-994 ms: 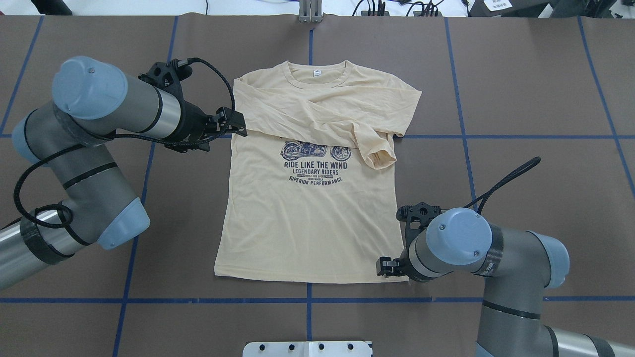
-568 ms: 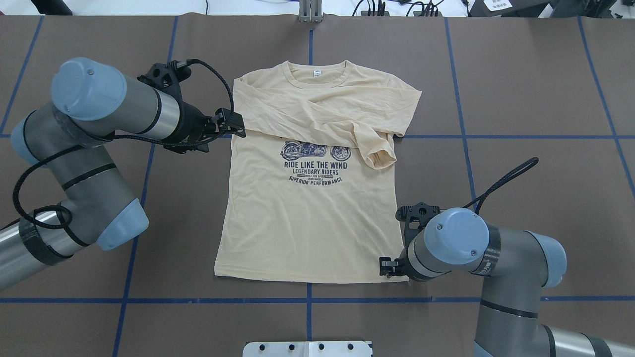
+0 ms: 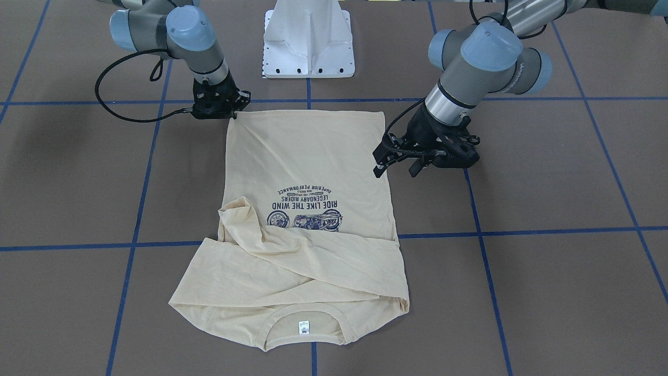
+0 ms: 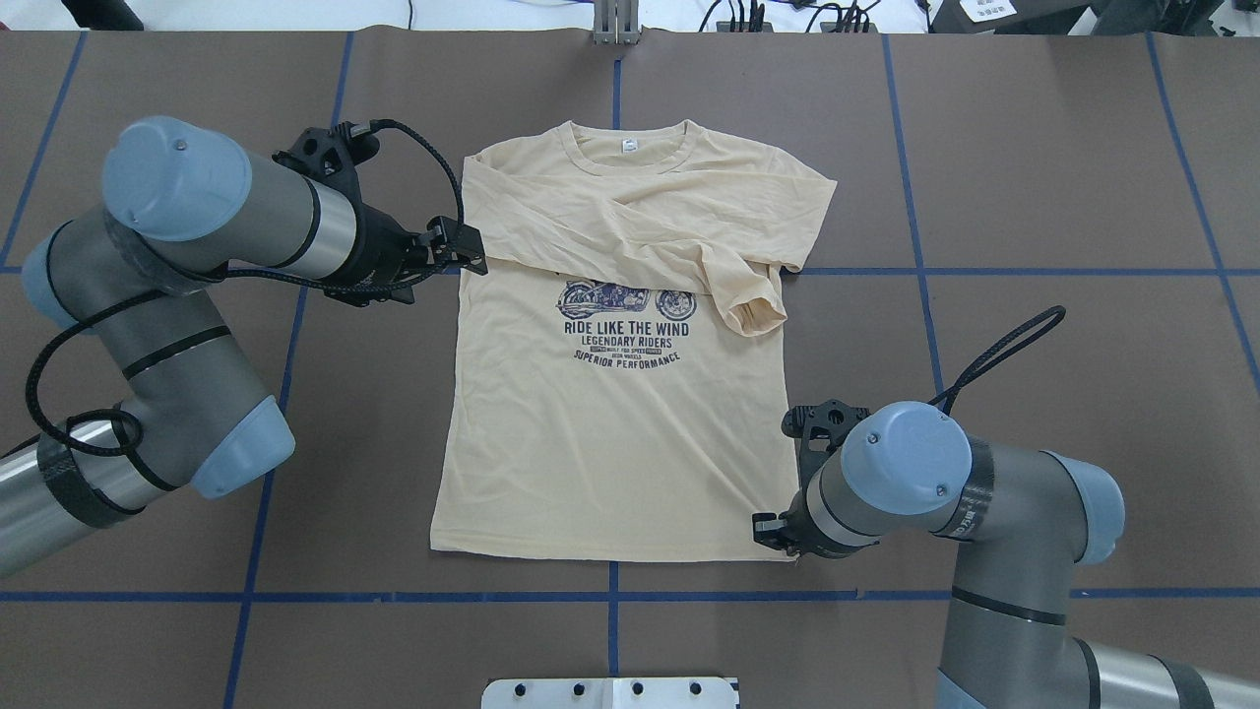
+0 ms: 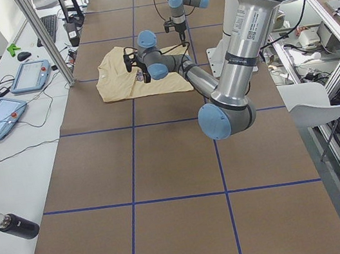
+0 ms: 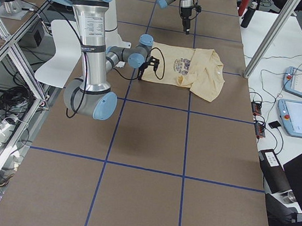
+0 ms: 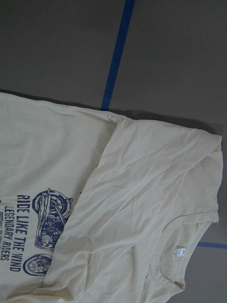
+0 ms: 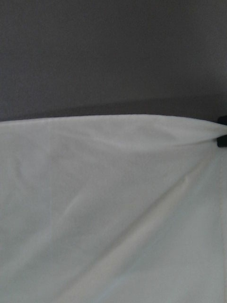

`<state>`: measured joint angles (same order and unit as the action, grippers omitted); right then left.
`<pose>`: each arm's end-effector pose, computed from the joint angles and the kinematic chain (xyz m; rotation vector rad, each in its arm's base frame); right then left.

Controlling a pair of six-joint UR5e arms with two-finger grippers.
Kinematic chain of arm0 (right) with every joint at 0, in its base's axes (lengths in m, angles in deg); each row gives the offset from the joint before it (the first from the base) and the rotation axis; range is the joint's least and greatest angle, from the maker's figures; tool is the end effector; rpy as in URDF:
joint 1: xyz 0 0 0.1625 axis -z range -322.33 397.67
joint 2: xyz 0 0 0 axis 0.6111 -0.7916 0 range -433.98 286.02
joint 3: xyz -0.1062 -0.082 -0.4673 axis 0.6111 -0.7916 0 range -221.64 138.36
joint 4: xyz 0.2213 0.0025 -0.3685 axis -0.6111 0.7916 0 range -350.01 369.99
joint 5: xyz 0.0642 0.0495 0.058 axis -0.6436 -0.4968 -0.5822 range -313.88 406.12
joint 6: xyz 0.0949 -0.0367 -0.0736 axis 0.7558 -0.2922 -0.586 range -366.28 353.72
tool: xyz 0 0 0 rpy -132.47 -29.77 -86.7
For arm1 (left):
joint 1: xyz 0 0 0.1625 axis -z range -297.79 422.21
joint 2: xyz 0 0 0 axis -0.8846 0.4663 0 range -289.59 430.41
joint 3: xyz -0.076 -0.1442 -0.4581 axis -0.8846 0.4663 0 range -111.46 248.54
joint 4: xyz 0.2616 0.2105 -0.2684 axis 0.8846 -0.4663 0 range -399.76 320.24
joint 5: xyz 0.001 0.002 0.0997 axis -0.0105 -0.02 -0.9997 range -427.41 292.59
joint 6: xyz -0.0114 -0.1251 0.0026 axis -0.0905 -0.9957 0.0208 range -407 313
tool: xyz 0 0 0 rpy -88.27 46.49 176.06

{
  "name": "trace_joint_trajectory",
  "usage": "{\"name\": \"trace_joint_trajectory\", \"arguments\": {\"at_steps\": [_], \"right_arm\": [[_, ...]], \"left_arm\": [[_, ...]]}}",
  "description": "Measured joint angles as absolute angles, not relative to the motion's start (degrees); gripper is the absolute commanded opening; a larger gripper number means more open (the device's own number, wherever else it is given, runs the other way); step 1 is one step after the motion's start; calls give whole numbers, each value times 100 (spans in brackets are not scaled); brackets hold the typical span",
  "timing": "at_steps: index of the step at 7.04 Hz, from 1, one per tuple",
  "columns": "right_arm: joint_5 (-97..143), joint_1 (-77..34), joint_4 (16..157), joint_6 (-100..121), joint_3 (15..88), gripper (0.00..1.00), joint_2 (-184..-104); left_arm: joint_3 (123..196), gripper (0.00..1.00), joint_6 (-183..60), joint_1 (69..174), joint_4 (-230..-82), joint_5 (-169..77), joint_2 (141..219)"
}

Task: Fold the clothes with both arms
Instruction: 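Grasp the other hem corner with the left gripper while the right holds its corner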

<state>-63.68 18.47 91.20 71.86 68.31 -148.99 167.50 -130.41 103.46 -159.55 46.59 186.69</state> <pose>-0.5505 -0.2878 0.4146 -0.1143 -0.8153 -0.0112 0.4685 -0.5201 0.3207 0.1128 1.1745 -0.2960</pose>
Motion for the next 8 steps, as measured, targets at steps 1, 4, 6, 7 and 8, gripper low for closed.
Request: {"name": "trace_joint_trajectory", "arguments": {"at_steps": [1,4,6,7,8], "right_arm": [[-6398,1818,9120,7186,6843,0,-14892],[-6415,1734,9120,7190,6940,0,-14879],[-6411,1688,9118,7237,6989,0,-14875],[-6411,1680,9112,7249,7009,0,-14872],[-6413,1674,9106,7256,7024,0,-14867]], "left_arm": [[16750,100,-13041,10341,-15955,4656,18661],[16817,100,-13172,10039,-15633,4573,18647],[17151,98,-13424,9337,-14631,3995,18657],[17303,94,-13505,9055,-14240,3845,18658],[17373,92,-13579,8842,-13985,3775,18652]]}}
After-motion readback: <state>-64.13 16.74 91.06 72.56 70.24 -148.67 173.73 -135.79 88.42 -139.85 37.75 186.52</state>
